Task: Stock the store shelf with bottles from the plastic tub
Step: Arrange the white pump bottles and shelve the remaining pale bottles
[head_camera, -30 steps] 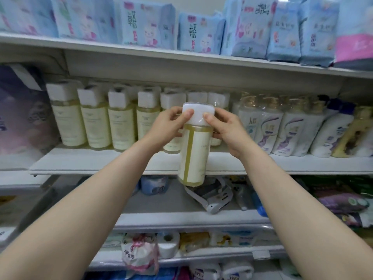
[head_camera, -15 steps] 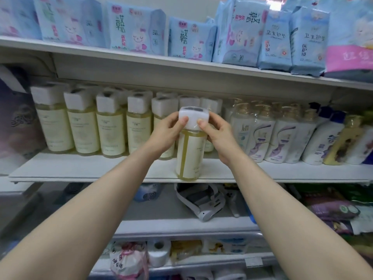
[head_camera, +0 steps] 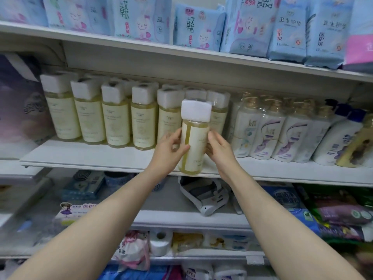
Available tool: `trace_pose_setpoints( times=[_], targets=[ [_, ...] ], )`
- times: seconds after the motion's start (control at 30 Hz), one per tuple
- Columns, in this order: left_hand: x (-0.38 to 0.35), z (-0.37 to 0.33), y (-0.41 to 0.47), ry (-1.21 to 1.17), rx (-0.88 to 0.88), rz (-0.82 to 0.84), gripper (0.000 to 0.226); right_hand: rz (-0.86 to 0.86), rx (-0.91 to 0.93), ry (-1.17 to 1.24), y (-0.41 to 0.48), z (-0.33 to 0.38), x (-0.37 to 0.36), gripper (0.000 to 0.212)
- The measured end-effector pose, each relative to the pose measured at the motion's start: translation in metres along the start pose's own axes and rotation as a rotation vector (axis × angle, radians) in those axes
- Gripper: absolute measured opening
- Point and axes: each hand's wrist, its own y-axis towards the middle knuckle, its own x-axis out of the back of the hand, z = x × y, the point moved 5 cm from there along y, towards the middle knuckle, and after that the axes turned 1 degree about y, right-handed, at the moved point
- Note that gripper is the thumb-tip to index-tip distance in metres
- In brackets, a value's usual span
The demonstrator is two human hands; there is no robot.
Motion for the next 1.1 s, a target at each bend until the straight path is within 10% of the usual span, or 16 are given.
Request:
trace_pose_setpoints(
  times=[0.73,1.1],
  targets=[
    [-0.037,0.000,0.000,0.014,-0.006,0.075,0.088,-0.063,0.115,-0.305,-0.026,-0.025,0.030,0.044],
    [-0.040,0.015,-0.026,0.126,0.042,-0.255,0.062,-0.104,0.170,-0.457,-0.010,-0.033,0.020,0.068]
  ],
)
